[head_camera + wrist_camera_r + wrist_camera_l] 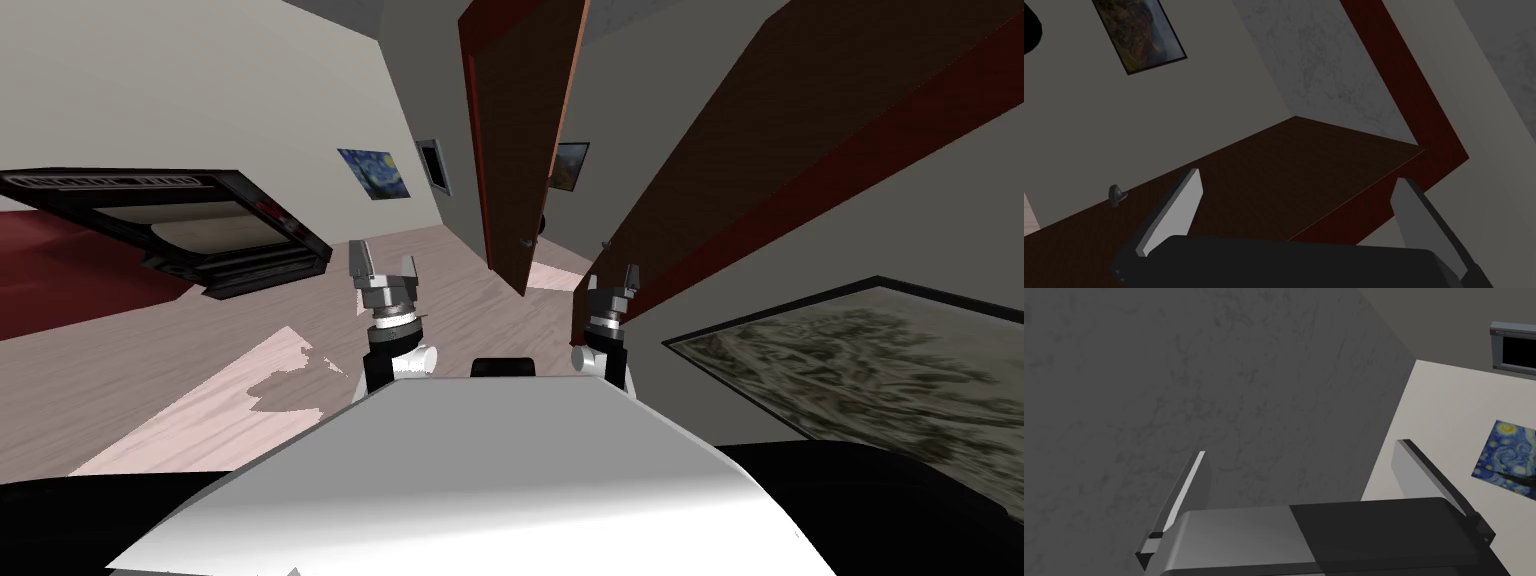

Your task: Push the door open

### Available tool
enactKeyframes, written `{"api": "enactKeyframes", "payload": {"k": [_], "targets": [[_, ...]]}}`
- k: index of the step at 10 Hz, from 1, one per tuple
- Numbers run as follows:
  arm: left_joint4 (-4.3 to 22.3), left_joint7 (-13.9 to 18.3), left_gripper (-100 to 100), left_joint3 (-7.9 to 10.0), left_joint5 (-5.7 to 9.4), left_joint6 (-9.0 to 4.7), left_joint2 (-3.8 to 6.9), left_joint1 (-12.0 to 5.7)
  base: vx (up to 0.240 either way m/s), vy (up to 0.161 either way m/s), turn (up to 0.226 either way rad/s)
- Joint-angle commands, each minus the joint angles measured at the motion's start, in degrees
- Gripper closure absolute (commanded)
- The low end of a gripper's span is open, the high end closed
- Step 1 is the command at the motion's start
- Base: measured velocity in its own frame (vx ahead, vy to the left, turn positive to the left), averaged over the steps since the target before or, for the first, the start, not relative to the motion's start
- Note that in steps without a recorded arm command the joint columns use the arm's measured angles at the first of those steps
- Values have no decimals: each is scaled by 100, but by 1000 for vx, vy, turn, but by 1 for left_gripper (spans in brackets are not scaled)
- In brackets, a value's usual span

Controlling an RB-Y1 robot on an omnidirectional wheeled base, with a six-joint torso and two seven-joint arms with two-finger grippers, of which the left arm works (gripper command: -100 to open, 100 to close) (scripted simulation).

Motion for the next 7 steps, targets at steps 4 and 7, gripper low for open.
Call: {"api": "enactKeyframes", "payload": {"k": [4, 7], "targets": [[534, 73, -100, -79, -60, -89, 187, -199, 126, 6, -67], [929, 127, -100, -138, -105, -155, 293, -346, 135, 13, -66]]}}
